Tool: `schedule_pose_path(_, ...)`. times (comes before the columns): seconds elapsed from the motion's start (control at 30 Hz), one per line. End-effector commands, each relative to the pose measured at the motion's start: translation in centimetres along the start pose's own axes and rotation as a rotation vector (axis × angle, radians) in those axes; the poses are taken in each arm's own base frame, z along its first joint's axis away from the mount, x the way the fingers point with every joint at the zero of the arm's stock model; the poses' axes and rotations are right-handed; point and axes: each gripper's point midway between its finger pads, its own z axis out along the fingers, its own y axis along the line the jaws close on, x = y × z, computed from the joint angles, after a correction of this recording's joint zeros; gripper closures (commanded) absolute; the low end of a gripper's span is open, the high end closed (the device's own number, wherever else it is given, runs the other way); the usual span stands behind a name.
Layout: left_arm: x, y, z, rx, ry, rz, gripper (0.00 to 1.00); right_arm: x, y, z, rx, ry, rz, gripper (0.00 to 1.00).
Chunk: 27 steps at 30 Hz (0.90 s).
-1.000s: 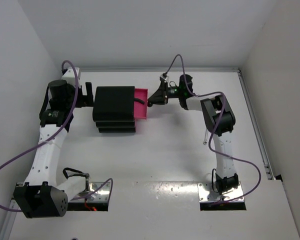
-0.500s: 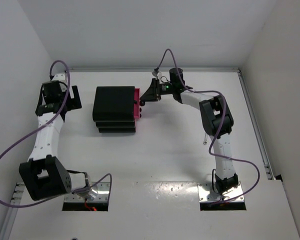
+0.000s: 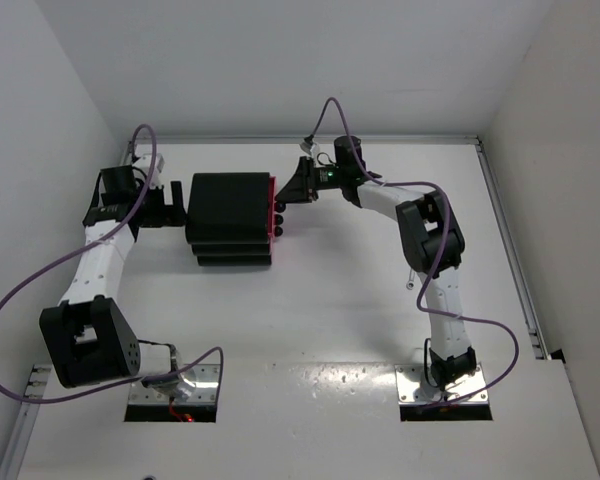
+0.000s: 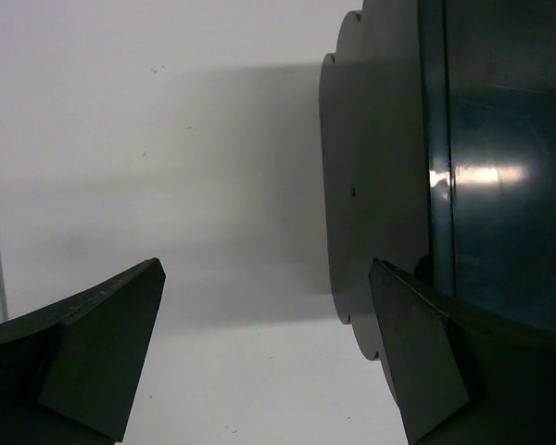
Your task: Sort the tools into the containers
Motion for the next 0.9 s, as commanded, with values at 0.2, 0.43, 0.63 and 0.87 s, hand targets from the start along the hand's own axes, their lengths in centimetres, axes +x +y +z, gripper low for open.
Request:
schedule_pose_path(0.2,0.2,-2.6,0.4,0.137,-0.002,0.028,0.01,1.9,-0.7,2.4,-0.011,0.059,-0.006,0.7)
schedule_pose_path(0.43,0.3,-3.3,0.6,0.181,0.002,0.025,0.01,2.6,-0.9,3.3,-0.014,0.078,0.008,0.69)
schedule_pose_path(0.63,0.8,-6.1,1.1,0.253,0.026,0.064,0.01,2.7,-1.1,2.8,-0.006,0.075,0.01,0.65)
schedule_pose_path(0.87,0.6,-7.7,1.5,0.263,0.028,0.098,0.01,2.5,-0.9,0.2,0.013,0.055,-0.009,0.63)
